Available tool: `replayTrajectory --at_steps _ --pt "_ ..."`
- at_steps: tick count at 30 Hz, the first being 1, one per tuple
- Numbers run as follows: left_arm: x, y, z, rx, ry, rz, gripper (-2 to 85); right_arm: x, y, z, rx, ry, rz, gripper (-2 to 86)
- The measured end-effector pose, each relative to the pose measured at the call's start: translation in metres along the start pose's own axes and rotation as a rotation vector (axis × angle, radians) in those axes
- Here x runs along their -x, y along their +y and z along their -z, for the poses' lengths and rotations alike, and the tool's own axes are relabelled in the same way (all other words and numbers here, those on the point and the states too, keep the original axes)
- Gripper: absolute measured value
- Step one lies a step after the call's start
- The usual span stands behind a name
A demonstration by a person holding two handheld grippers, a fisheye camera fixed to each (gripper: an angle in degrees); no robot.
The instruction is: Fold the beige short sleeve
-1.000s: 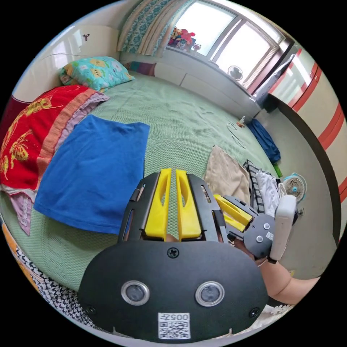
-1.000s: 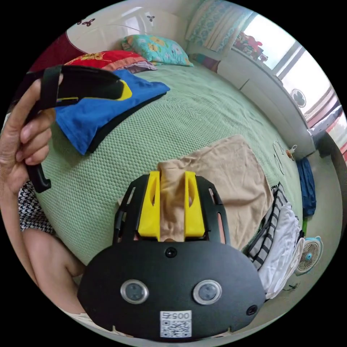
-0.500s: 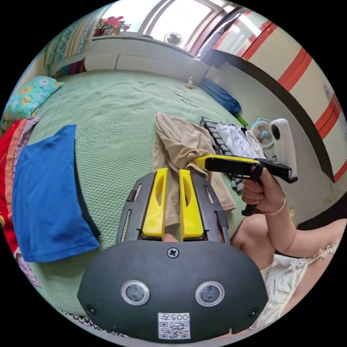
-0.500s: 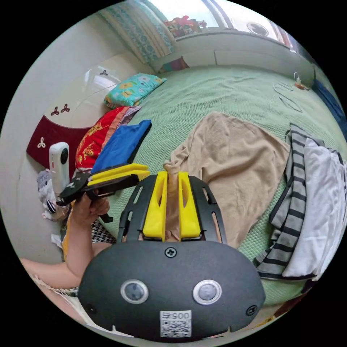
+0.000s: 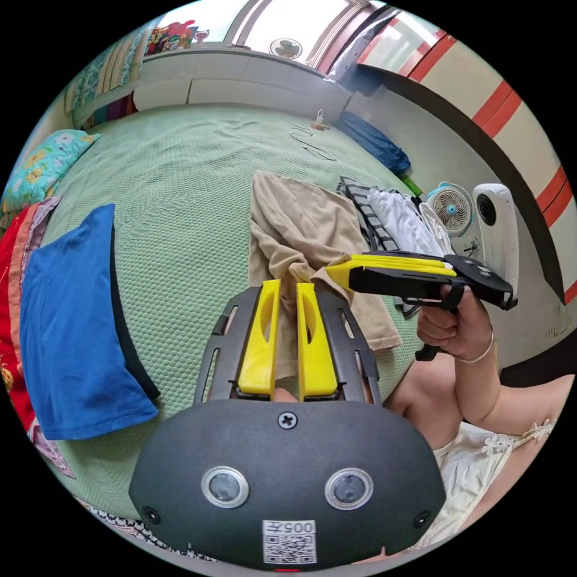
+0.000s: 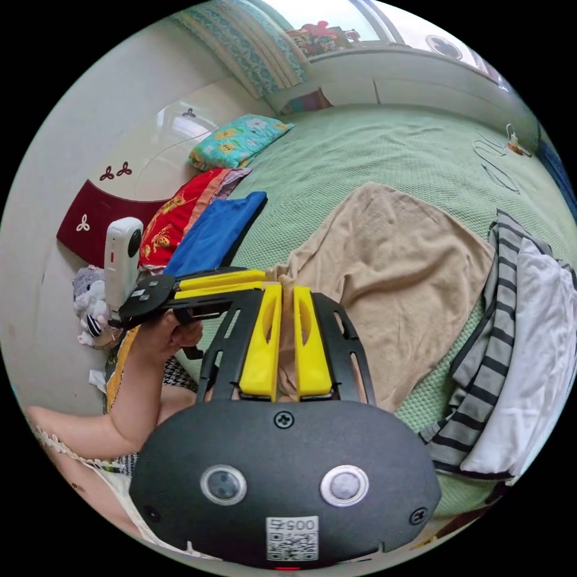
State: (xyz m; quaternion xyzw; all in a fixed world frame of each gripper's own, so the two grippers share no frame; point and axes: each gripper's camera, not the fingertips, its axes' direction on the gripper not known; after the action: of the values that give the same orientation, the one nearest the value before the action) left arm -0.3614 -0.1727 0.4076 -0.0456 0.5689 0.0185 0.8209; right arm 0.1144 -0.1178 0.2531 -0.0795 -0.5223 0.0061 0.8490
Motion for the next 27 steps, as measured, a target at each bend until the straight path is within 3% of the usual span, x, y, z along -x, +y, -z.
replayTrajectory --at_steps 4,9,14,17,21,27 --pt "-0.006 0.001 -0.002 -0.019 -0.043 -0.001 5.8 0.002 0.007 0.008 -0.008 0.082 0.009 0.3" --pt "-0.002 0.008 0.003 -0.049 -0.221 0.087 6.3 0.001 0.017 0.027 -0.080 0.169 -0.013 -1.2" --pt "0.007 0.013 0.004 -0.131 -0.029 0.094 6.7 0.005 0.029 0.047 -0.193 0.227 -0.024 -1.5" --pt "-0.005 0.007 -0.015 -0.085 0.033 0.010 10.1 0.010 0.035 0.056 -0.257 0.252 -0.018 -1.5" --pt "-0.023 -0.006 -0.057 0.050 -0.037 -0.068 15.1 0.009 0.037 0.057 -0.248 0.238 -0.022 -1.5" --pt "-0.027 -0.011 -0.079 0.103 -0.115 -0.055 10.3 0.006 0.036 0.060 -0.233 0.206 -0.006 -1.3"
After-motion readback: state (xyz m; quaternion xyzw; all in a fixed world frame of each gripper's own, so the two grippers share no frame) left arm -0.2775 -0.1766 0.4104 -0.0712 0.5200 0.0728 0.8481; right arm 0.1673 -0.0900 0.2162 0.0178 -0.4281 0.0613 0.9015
